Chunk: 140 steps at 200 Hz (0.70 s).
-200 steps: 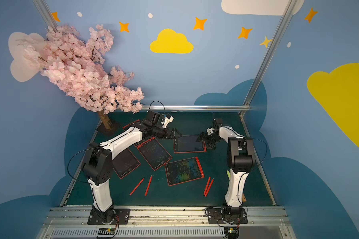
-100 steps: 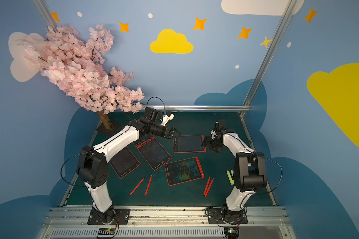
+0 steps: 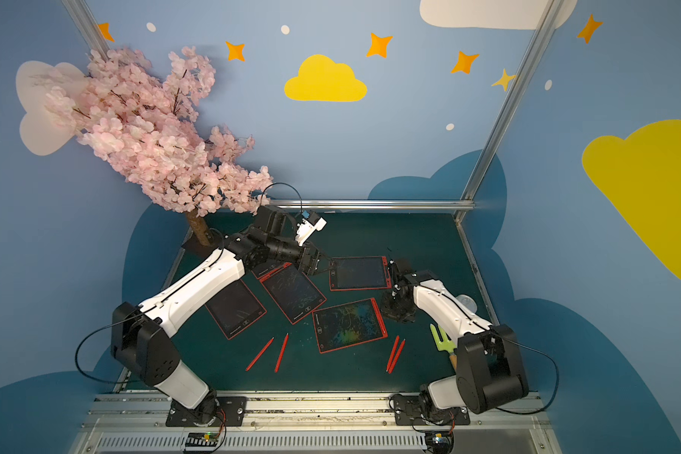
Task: Place the stylus back onto the writing tablet
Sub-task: Pick up the stylus from the center of the board.
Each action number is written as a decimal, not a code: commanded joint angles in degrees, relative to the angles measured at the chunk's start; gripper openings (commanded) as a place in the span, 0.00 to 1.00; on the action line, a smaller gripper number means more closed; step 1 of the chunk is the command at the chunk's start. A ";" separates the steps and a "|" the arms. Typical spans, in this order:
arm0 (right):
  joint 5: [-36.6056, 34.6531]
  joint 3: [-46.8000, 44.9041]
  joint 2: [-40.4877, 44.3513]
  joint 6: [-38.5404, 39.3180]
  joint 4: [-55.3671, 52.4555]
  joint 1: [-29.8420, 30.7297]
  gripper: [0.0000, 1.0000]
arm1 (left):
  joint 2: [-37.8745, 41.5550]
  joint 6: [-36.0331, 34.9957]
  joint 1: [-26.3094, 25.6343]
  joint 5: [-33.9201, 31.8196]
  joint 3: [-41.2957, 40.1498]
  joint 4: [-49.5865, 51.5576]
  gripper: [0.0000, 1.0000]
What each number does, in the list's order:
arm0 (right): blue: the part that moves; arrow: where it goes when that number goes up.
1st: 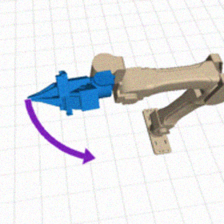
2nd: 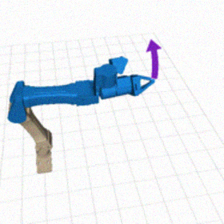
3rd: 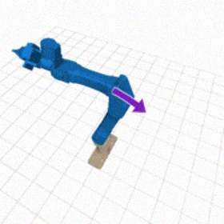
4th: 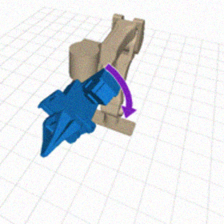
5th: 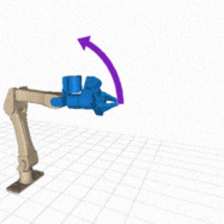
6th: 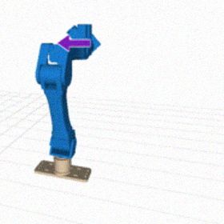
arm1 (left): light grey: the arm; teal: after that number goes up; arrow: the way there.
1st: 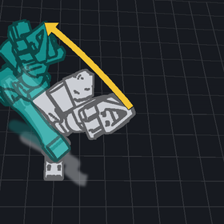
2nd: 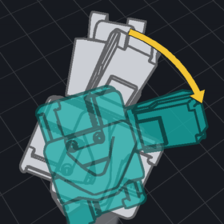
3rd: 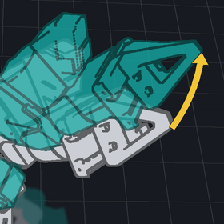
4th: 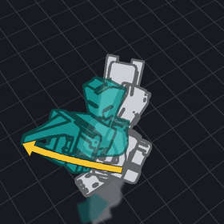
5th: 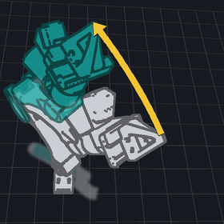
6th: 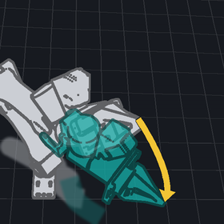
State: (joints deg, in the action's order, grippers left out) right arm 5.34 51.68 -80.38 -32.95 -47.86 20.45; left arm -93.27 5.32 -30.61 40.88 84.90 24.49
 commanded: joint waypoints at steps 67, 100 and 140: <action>-4.17 -9.18 4.87 -7.68 -1.38 0.98 0.19 | 0.24 -2.84 -7.48 -1.72 -2.12 -1.75 0.99; -4.29 -11.27 4.61 -8.35 0.78 1.04 0.16 | -0.43 -3.65 -8.19 -3.82 -1.76 -0.66 0.99; -3.85 -12.81 4.89 -8.76 4.07 1.26 0.16 | -0.30 -3.61 -8.41 -4.06 -2.02 -0.79 0.99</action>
State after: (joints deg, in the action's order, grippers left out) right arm 2.09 39.48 -76.42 -40.56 -46.09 21.23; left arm -93.36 2.79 -38.76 37.43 83.11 23.53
